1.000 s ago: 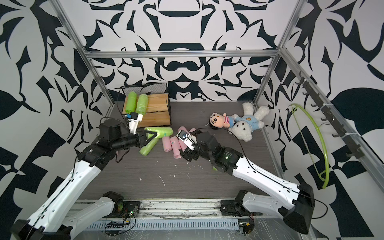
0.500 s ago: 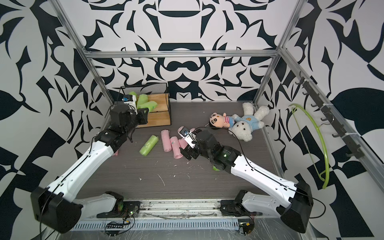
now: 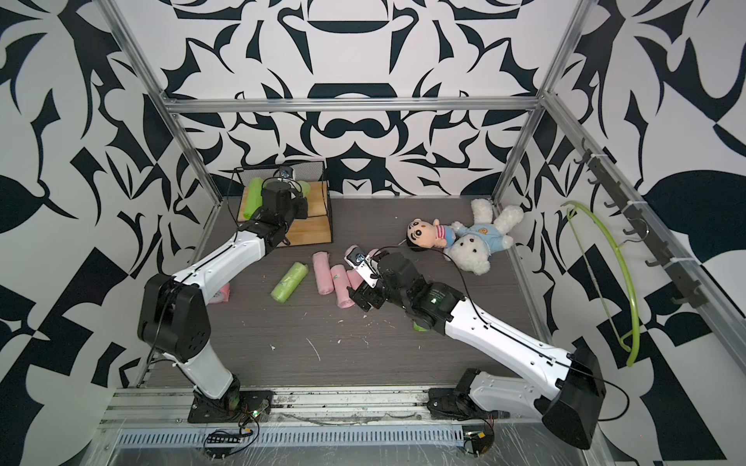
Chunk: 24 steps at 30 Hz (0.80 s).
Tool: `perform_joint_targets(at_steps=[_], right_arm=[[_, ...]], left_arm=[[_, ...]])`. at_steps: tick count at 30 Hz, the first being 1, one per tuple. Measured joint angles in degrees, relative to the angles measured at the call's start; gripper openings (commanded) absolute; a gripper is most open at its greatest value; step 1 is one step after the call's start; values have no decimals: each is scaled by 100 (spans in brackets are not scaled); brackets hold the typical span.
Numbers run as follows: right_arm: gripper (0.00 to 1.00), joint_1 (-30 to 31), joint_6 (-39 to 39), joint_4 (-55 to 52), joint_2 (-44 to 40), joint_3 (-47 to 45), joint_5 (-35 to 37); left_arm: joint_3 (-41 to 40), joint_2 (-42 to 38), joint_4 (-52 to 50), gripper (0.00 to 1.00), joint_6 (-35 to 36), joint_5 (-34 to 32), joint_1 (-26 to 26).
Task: Sort the rolls of trash bags by color and place them on the shelf
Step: Place the roll of trash bags on the shelf.
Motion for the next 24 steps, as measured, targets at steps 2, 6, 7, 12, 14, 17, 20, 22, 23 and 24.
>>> perform_joint_targets(at_steps=[2, 6, 7, 12, 14, 17, 20, 22, 23, 24], right_arm=[[100, 0, 2, 2, 0, 0, 0], [100, 0, 15, 4, 31, 0, -4], [100, 0, 15, 2, 52, 0, -7], [100, 0, 31, 0, 203, 0, -24], [100, 0, 37, 0, 254, 0, -35], [100, -2, 39, 2, 310, 0, -50], [100, -2, 57, 2, 339, 0, -61], [100, -2, 76, 4, 339, 0, -63], [100, -2, 81, 4, 339, 0, -61], [100, -2, 90, 4, 339, 0, -61]], left_arm=[[118, 210, 94, 12, 214, -125, 2], [225, 544, 256, 18, 557, -321, 2], [262, 605, 319, 19, 629, -356, 2], [278, 699, 468, 29, 975, -592, 0], [232, 699, 529, 34, 1051, -675, 7], [105, 699, 640, 39, 1126, -758, 11], [-13, 697, 619, 45, 1130, -798, 13], [-109, 688, 597, 49, 1117, -798, 17], [-146, 678, 564, 51, 1108, -798, 17], [-177, 658, 529, 53, 1102, -796, 17]])
